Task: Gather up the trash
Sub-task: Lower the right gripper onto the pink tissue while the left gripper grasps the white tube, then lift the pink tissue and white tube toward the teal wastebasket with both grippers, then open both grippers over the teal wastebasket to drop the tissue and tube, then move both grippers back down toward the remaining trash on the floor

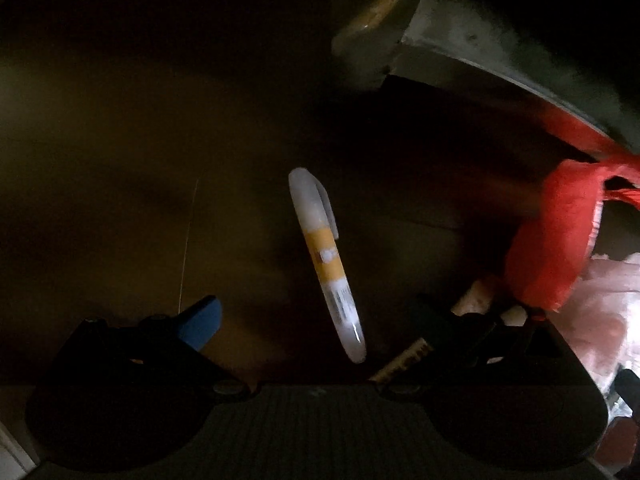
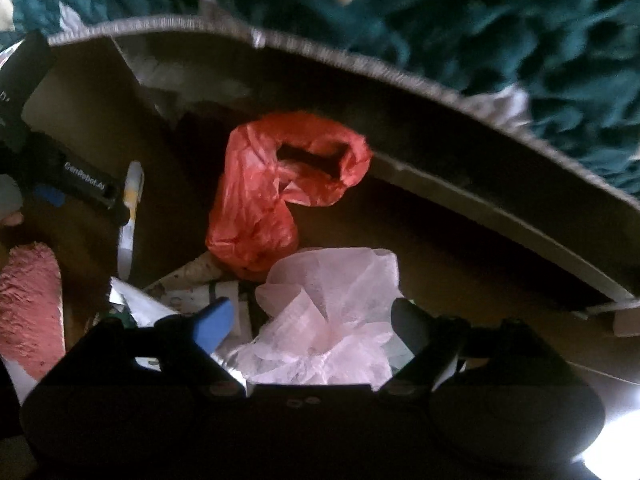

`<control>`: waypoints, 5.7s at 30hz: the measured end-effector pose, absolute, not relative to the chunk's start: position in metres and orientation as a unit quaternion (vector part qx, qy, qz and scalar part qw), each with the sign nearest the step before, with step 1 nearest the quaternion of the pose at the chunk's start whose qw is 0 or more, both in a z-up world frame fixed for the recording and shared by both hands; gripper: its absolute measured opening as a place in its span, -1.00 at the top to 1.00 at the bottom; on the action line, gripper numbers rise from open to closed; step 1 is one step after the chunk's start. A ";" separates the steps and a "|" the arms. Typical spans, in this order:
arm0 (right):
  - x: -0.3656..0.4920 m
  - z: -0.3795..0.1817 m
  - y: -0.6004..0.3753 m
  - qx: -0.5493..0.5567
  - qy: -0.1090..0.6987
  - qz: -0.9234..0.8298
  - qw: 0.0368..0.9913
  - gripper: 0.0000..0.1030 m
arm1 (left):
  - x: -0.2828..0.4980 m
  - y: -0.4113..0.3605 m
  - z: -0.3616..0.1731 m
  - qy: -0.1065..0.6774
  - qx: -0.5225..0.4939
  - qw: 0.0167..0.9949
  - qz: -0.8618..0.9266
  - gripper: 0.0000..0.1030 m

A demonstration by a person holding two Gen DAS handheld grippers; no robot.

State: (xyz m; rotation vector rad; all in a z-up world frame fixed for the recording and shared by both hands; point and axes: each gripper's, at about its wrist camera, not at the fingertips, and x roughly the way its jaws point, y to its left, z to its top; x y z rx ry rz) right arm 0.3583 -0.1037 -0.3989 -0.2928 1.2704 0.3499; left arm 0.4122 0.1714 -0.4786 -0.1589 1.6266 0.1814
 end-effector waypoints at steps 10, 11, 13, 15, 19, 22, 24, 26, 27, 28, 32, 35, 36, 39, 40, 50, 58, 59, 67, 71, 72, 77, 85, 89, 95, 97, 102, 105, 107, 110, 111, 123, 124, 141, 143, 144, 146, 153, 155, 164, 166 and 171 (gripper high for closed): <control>0.362 -0.429 -0.100 -0.165 0.600 0.151 0.768 -0.50 | 0.411 0.172 -0.510 0.724 -0.090 0.679 0.081 -0.28; 0.363 -0.431 -0.100 -0.166 0.601 0.149 0.768 -0.45 | 0.411 0.173 -0.512 0.726 -0.097 0.676 0.082 -0.16; 0.364 -0.435 -0.100 -0.168 0.602 0.147 0.767 -0.42 | 0.411 0.174 -0.516 0.728 -0.103 0.673 0.081 -0.08; 0.366 -0.439 -0.098 -0.172 0.602 0.146 0.766 -0.32 | 0.407 0.184 -0.516 0.729 -0.105 0.672 0.076 0.13; 0.370 -0.442 -0.099 -0.173 0.606 0.140 0.764 -0.08 | 0.407 0.189 -0.518 0.733 -0.114 0.666 0.074 0.39; 0.370 -0.442 -0.098 -0.180 0.607 0.136 0.762 0.20 | 0.407 0.194 -0.517 0.731 -0.114 0.668 0.077 0.63; 0.370 -0.445 -0.097 -0.181 0.608 0.132 0.762 0.36 | 0.408 0.199 -0.517 0.732 -0.124 0.666 0.079 0.64; 0.369 -0.445 -0.098 -0.184 0.608 0.131 0.761 0.55 | 0.407 0.203 -0.516 0.732 -0.127 0.664 0.079 0.66; 0.368 -0.444 -0.098 -0.186 0.608 0.131 0.761 0.61 | 0.405 0.204 -0.517 0.732 -0.125 0.665 0.077 0.66; 0.366 -0.443 -0.098 -0.188 0.606 0.131 0.762 0.70 | 0.405 0.205 -0.516 0.732 -0.122 0.666 0.073 0.67; 0.362 -0.433 -0.100 -0.190 0.597 0.125 0.769 0.81 | 0.399 0.209 -0.509 0.731 -0.124 0.667 0.065 0.67; 0.358 -0.421 -0.105 -0.180 0.594 0.115 0.775 0.84 | 0.395 0.213 -0.501 0.733 -0.126 0.666 0.055 0.67; 0.357 -0.416 -0.107 -0.175 0.594 0.112 0.777 0.85 | 0.394 0.214 -0.497 0.732 -0.125 0.668 0.051 0.67; 0.352 -0.396 -0.111 -0.170 0.585 0.111 0.786 0.86 | 0.394 0.215 -0.481 0.730 -0.120 0.672 0.037 0.68; 0.349 -0.389 -0.111 -0.170 0.581 0.111 0.789 0.86 | 0.393 0.216 -0.475 0.727 -0.118 0.675 0.032 0.68; 0.326 -0.319 -0.123 -0.152 0.560 0.121 0.805 0.87 | 0.383 0.208 -0.416 0.727 -0.127 0.675 0.001 0.68; 0.299 -0.253 -0.130 -0.133 0.547 0.130 0.816 0.87 | 0.357 0.197 -0.362 0.719 -0.137 0.682 -0.011 0.68; 0.296 -0.244 -0.131 -0.130 0.542 0.132 0.819 0.87 | 0.358 0.196 -0.346 0.711 -0.133 0.690 -0.015 0.68; 0.263 -0.142 -0.137 -0.109 0.480 0.144 0.858 0.87 | 0.347 0.175 -0.215 0.634 -0.143 0.759 -0.041 0.68; 0.245 -0.085 -0.141 -0.100 0.438 0.153 0.880 0.87 | 0.327 0.167 -0.142 0.589 -0.159 0.791 -0.049 0.68; 0.240 -0.070 -0.142 -0.098 0.426 0.156 0.886 0.87 | 0.321 0.165 -0.125 0.579 -0.164 0.797 -0.051 0.68; 0.218 -0.006 -0.146 -0.082 0.376 0.164 0.908 0.87 | 0.294 0.158 -0.054 0.532 -0.173 0.827 -0.050 0.68; 0.197 0.081 -0.143 -0.094 0.314 0.181 0.927 0.87 | 0.261 0.151 0.041 0.465 -0.175 0.866 -0.053 0.68; 0.206 0.122 -0.139 -0.099 0.284 0.177 0.937 0.87 | 0.257 0.144 0.086 0.427 -0.166 0.887 -0.062 0.67; 0.225 0.165 -0.122 -0.100 0.240 0.172 0.950 0.87 | 0.270 0.133 0.142 0.381 -0.146 0.911 -0.062 0.67; 0.237 0.175 -0.118 -0.089 0.229 0.170 0.954 0.87 | 0.279 0.129 0.159 0.368 -0.141 0.917 -0.059 0.67; 0.266 0.191 -0.103 -0.079 0.225 0.172 0.956 0.87 | 0.308 0.119 0.197 0.337 -0.127 0.931 -0.061 0.67; 0.293 0.201 -0.092 -0.090 0.217 0.155 0.960 0.88 | 0.333 0.112 0.212 0.332 -0.127 0.933 -0.057 0.67; 0.315 0.204 -0.086 -0.103 0.208 0.144 0.962 0.88 | 0.353 0.106 0.221 0.328 -0.123 0.936 -0.045 0.67; 0.348 0.204 -0.079 -0.113 0.207 0.132 0.963 0.88 | 0.383 0.104 0.236 0.319 -0.122 0.939 -0.024 0.67; 0.357 0.204 -0.078 -0.115 0.206 0.125 0.964 0.88 | 0.398 0.103 0.241 0.315 -0.124 0.941 -0.017 0.67; 0.451 0.163 -0.068 -0.122 0.266 0.144 0.945 0.87 | 0.511 0.090 0.203 0.351 -0.094 0.932 -0.005 0.67; 0.455 0.155 -0.066 -0.128 0.274 0.151 0.941 0.88 | 0.517 0.088 0.191 0.361 -0.091 0.928 -0.004 0.67; 0.474 0.103 -0.040 -0.167 0.347 0.193 0.903 0.63 | 0.549 0.071 0.108 0.444 -0.051 0.894 -0.005 0.67; 0.473 0.105 -0.040 -0.167 0.345 0.196 0.903 0.57 | 0.545 0.073 0.110 0.441 -0.053 0.896 -0.009 0.66; 0.471 0.107 -0.040 -0.167 0.343 0.197 0.903 0.53 | 0.543 0.074 0.112 0.441 -0.054 0.896 -0.010 0.66; 0.469 0.112 -0.042 -0.167 0.338 0.195 0.906 0.38 | 0.538 0.075 0.115 0.440 -0.054 0.896 -0.010 0.64; 0.438 0.136 -0.056 -0.153 0.321 0.189 0.915 0.33 | 0.502 0.074 0.140 0.419 -0.043 0.907 -0.015 0.46; 0.425 0.143 -0.059 -0.149 0.316 0.186 0.918 0.24 | 0.488 0.074 0.148 0.414 -0.041 0.909 -0.016 0.43; 0.370 0.168 -0.084 -0.126 0.300 0.189 0.927 0.03 | 0.409 0.064 0.185 0.361 -0.012 0.932 -0.022 -0.39; 0.353 0.170 -0.089 -0.120 0.297 0.192 0.928 -0.05 | 0.393 0.061 0.190 0.358 -0.010 0.933 -0.027 -0.40; 0.312 0.170 -0.103 -0.103 0.292 0.197 0.930 -0.30 | 0.352 0.053 0.190 0.356 -0.008 0.934 -0.039 -0.52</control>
